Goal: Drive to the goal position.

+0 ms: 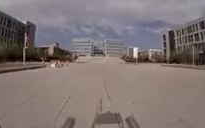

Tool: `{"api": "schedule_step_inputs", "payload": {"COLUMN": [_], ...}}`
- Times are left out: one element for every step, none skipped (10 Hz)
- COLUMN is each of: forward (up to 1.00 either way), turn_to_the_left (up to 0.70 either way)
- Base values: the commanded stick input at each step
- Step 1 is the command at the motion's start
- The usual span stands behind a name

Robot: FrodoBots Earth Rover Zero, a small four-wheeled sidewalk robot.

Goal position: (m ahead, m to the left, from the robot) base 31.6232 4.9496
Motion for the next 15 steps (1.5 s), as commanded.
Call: {"api": "schedule_step_inputs", "payload": {"forward": [1.00, 1.00, 1.00, 1.00, 1.00, 1.00, 1.00, 1.00, 1.00, 1.00, 1.00, 1.00, 1.00, 1.00, 1.00], "turn_to_the_left": [0.00, 0.00, 0.00, 0.00, 0.00, 0.00, 0.00, 0.00, 0.00, 0.00, 0.00, 0.00, 0.00, 0.00, 0.00]}}
